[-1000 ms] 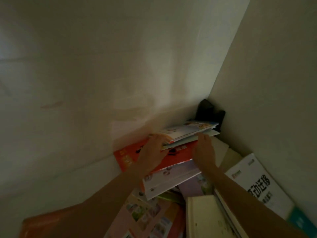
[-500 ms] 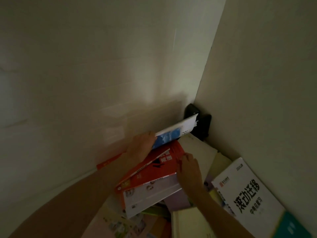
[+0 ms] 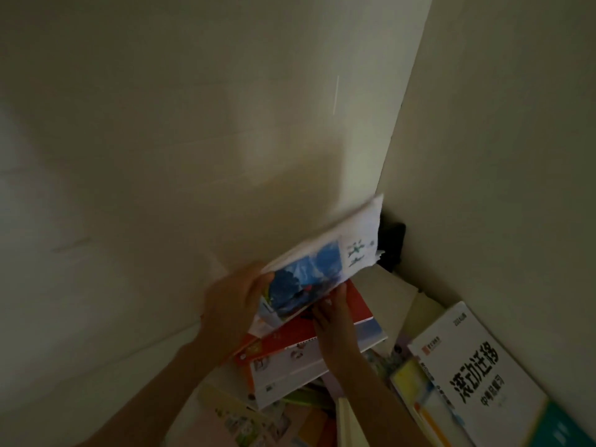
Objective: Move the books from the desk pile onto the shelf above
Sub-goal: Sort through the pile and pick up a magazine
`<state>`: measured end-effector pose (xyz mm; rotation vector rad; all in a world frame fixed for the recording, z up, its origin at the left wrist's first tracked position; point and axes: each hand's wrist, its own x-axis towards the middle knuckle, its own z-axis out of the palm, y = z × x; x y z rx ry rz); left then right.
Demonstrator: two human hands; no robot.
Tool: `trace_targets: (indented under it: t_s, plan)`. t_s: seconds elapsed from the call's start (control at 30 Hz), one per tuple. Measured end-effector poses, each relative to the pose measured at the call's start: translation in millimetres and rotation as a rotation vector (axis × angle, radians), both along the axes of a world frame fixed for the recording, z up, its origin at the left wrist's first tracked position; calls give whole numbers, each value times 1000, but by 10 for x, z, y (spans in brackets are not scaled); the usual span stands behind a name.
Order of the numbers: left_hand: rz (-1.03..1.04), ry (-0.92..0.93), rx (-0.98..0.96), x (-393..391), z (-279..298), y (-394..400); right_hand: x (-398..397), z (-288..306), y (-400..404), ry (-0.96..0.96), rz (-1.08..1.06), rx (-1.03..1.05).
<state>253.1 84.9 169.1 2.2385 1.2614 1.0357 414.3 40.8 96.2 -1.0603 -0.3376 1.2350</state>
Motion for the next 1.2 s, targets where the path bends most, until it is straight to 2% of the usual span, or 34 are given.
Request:
trace_targets:
  t_s: [0.1, 0.23, 0.37, 0.47, 0.63, 0.7, 0.77, 0.83, 0.87, 0.9, 0.93, 1.0, 1.2]
  plan:
    - [-69, -286, -178, -287, 330, -152, -176, 167, -43, 64, 162, 105]
    - [44, -450, -424, -731, 250, -442, -393, 234, -180, 118, 298, 141]
    - [126, -605, -773, -1366, -118, -790, -725, -9, -377, -155, 364, 11]
    - [223, -618, -1029, -1922, -508, -1131, -1158, -288, -636, -324, 417, -133]
    - [452, -443, -1093, -2643, -1041, -1816, -2076, -816, -1208, -634, 522, -331]
    - [513, -389, -1131, -2916, -1263, -2005, -2383, -1051, -1348, -713, 500, -401]
    - [576, -150, -1118, -3150, -1445, -2111, -2627, -1141, -1484, -745, 437, -486]
    - [639, 178, -1050, -3281, -1583, -2164, -2796, -1160, -1617, -913, 486, -555]
    - [669, 240, -988, -3296, -1613, -2170, -2841, -1172, -1659, -1045, 520, -589]
    - [696, 200, -989, -3292, -1634, -2182, -2889, -1215, -1675, -1121, 519, -593]
    - [720, 79, -1049, -3264, -1613, -2177, -2928, -1200, -1673, -1129, 510, -578]
    - [778, -218, -1196, -3231, -1678, -2129, -3011, -1215, -1672, -1020, 465, -561]
    - [669, -567, -1368, -3314, -1721, -1922, -3146, -1217, -1504, -971, 491, -706]
